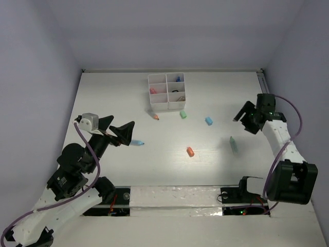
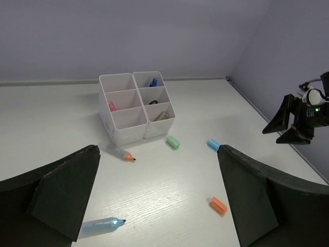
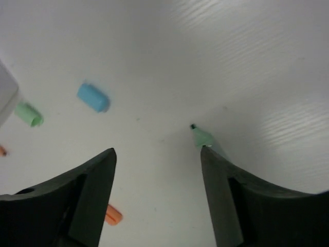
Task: Sort the stationery into containers
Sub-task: Pick up the pen from the center of the board.
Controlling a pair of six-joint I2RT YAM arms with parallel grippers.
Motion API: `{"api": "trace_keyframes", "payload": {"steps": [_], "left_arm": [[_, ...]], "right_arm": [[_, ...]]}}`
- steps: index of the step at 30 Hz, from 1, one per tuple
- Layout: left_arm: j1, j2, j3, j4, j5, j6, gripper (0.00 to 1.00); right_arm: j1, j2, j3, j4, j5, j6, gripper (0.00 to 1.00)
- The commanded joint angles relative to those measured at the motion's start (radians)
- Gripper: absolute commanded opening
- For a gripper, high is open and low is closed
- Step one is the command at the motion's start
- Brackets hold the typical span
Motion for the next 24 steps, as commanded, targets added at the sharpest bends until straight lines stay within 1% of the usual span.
{"api": "trace_keyframes", "payload": {"steps": [1,2,6,7,8,10,11,12,13,16,17,19,20,21,23,24], "left_arm": [[0.030,-0.032,0.038,0.024,0.033,-0.023,0.99],[0.041,-0.041,0.038,0.021,0.035,-0.026,0.99],[0.052,-0.056,0.038,0.021,0.033,-0.038,0.99],[0.061,-0.056,0.040,0.020,0.035,-0.036,0.99],[0.061,-0.053,0.042,0.015,0.027,-0.036,0.99],[0.061,-0.053,0.045,0.004,-0.020,-0.039,0.99],[0.061,-0.052,0.043,0.001,-0.042,-0.046,0.99],[0.061,-0.048,0.043,-0.005,-0.063,-0.047,0.99],[0.061,-0.041,0.042,-0.011,-0.103,-0.056,0.99],[0.061,-0.024,0.037,-0.019,-0.167,-0.062,0.99],[0.061,-0.016,0.037,-0.022,-0.183,-0.066,0.99],[0.061,-0.007,0.038,-0.037,-0.233,-0.078,0.99],[0.061,0.008,0.040,-0.045,-0.258,-0.085,0.99],[0.061,0.017,0.045,-0.074,-0.284,-0.095,0.99],[0.061,0.057,0.060,-0.106,-0.350,-0.134,0.99],[0.061,0.071,0.066,-0.146,-0.376,-0.153,0.99]], "right_arm": [[-0.128,0.025,-0.012,-0.036,-0.059,-0.012,0.77],[-0.198,0.041,-0.010,-0.039,-0.058,-0.026,0.78],[-0.298,0.060,-0.004,-0.045,-0.056,-0.052,0.81],[-0.298,0.066,-0.001,-0.050,-0.042,-0.055,0.82],[-0.298,0.069,0.002,-0.044,-0.082,-0.070,0.82],[-0.289,0.051,-0.021,0.010,-0.215,-0.084,0.74],[-0.263,0.037,-0.038,0.088,-0.317,-0.072,0.73],[-0.213,0.026,-0.046,0.116,-0.326,-0.073,0.73],[-0.068,0.025,-0.026,0.134,-0.261,-0.082,0.75],[0.145,0.051,0.037,0.148,-0.171,-0.090,0.79],[0.239,0.058,0.070,0.173,-0.154,-0.089,0.79],[0.307,0.048,0.092,0.203,-0.127,-0.087,0.78],[0.361,0.027,0.106,0.226,-0.121,-0.092,0.78],[0.380,0.014,0.111,0.234,-0.119,-0.107,0.77],[0.420,-0.003,0.117,0.251,-0.137,-0.131,0.71],[0.461,-0.009,0.109,0.260,-0.149,-0.138,0.66]]}}
